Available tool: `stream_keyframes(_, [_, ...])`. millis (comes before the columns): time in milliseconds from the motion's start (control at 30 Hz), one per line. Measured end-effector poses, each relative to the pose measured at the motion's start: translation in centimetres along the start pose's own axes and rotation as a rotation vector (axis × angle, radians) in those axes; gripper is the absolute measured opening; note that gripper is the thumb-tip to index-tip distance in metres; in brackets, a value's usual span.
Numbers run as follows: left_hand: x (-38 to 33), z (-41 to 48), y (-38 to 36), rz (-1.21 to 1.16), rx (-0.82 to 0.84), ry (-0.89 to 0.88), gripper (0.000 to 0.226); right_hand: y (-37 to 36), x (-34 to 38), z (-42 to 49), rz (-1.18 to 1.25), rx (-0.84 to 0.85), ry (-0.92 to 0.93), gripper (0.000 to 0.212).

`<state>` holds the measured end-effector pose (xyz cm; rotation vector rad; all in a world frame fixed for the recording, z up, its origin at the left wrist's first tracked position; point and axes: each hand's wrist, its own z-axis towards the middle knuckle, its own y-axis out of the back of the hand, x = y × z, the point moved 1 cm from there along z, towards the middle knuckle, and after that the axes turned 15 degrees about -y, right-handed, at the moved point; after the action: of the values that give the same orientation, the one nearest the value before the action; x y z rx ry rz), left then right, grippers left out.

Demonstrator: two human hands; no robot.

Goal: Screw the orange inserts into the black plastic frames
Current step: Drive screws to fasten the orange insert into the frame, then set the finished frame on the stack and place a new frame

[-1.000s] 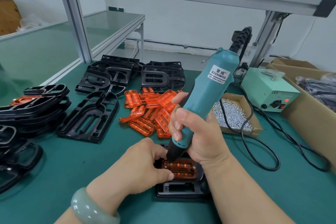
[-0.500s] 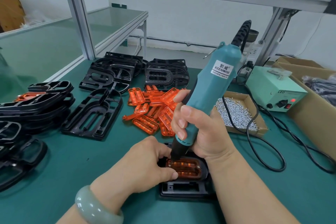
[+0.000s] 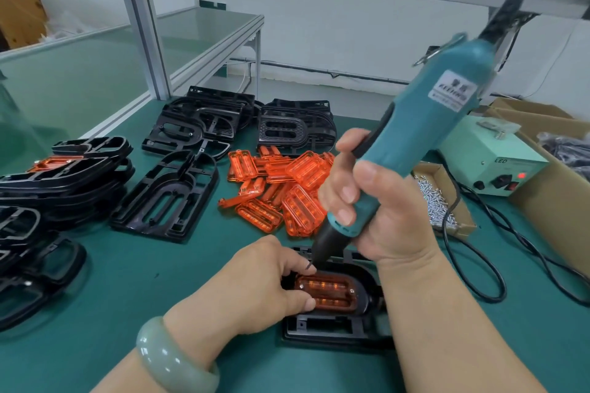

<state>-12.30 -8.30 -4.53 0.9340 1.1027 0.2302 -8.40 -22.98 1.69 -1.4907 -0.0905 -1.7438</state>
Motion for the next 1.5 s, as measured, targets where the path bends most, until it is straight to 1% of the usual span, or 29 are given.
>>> stream_keyframes(67, [0.4, -0.1, -0.2, 0.007, 0.004, 0.031, 0.04, 0.3, 1.1, 0.0, -0.006, -0.037, 0.03, 0.03])
stream_keyframes(100, [0.4, -0.1, -0.2, 0.019, 0.011, 0.031, 0.042, 0.5, 1.5, -0.1, 0.002, -0.078, 0.039, 0.03])
stream_keyframes(167, [0.1, -0.1, -0.1, 0.04, 0.027, 0.019, 0.043, 1.2, 1.8, -0.6, 0.046, -0.201, 0.05, 0.027])
stream_keyframes(233, [-0.1, -0.1, 0.0, 0.065, 0.05, 0.016, 0.044, 2.0, 1.8, -1.2, 0.113, -0.36, 0.073, 0.011])
stream_keyframes(267, [-0.2, -0.2, 0.1, 0.085, 0.064, 0.022, 0.045, 2.4, 1.7, -1.5, 0.15, -0.424, 0.09, 0.006])
stream_keyframes(367, [-0.2, -0.5, 0.8, 0.161, 0.089, 0.038, 0.042, 3.7, 1.3, -2.4, 0.245, -0.554, 0.154, 0.005])
stream_keyframes(500, [-0.2, -1.0, 2.0, 0.269, 0.105, 0.075, 0.041, 5.4, 0.9, -3.2, 0.336, -0.651, 0.197, 0.007])
stream_keyframes(567, [-0.5, -1.1, 2.3, 0.312, 0.101, 0.081, 0.041, 6.2, 0.6, -3.5, 0.376, -0.676, 0.208, 0.005])
stream_keyframes(633, [-0.9, -1.0, 2.3, 0.319, 0.061, 0.06, 0.037, 6.7, 0.3, -3.8, 0.407, -0.691, 0.214, 0.005])
stream_keyframes(733, [-2.3, -0.5, 1.8, 0.261, -0.019, -0.032, 0.034, 7.3, -0.1, -4.2, 0.442, -0.713, 0.226, 0.009])
stream_keyframes(800, [-3.4, 0.3, 1.1, 0.241, -0.016, -0.107, 0.038, 7.6, -0.1, -4.4, 0.447, -0.725, 0.234, 0.009])
stream_keyframes(900, [-4.4, 1.7, -0.1, 0.283, 0.059, -0.17, 0.058, 8.1, 0.1, -4.8, 0.466, -0.744, 0.246, 0.009])
stream_keyframes(1033, [-5.1, 3.2, -1.1, 0.329, 0.179, -0.196, 0.09, 8.5, 0.4, -5.2, 0.484, -0.742, 0.262, 0.011])
stream_keyframes(1100, [-5.5, 3.6, -1.6, 0.397, 0.236, -0.202, 0.098, 8.6, 0.5, -5.2, 0.483, -0.724, 0.267, 0.021])
stream_keyframes(1200, [-6.0, 3.8, -2.0, 0.505, 0.277, -0.214, 0.091, 8.5, 0.5, -5.1, 0.464, -0.69, 0.274, 0.046])
stream_keyframes(1300, [-6.4, 3.7, -2.0, 0.549, 0.307, -0.227, 0.08, 8.5, 0.4, -5.1, 0.439, -0.678, 0.27, 0.06])
stream_keyframes(1400, [-6.8, 3.3, -1.2, 0.583, 0.278, -0.289, 0.068, 8.4, 0.3, -5.2, 0.427, -0.687, 0.261, 0.063])
stream_keyframes(1500, [-6.3, 2.7, 0.8, 0.571, 0.192, -0.301, 0.063, 8.3, 0.1, -5.2, 0.437, -0.692, 0.265, 0.057])
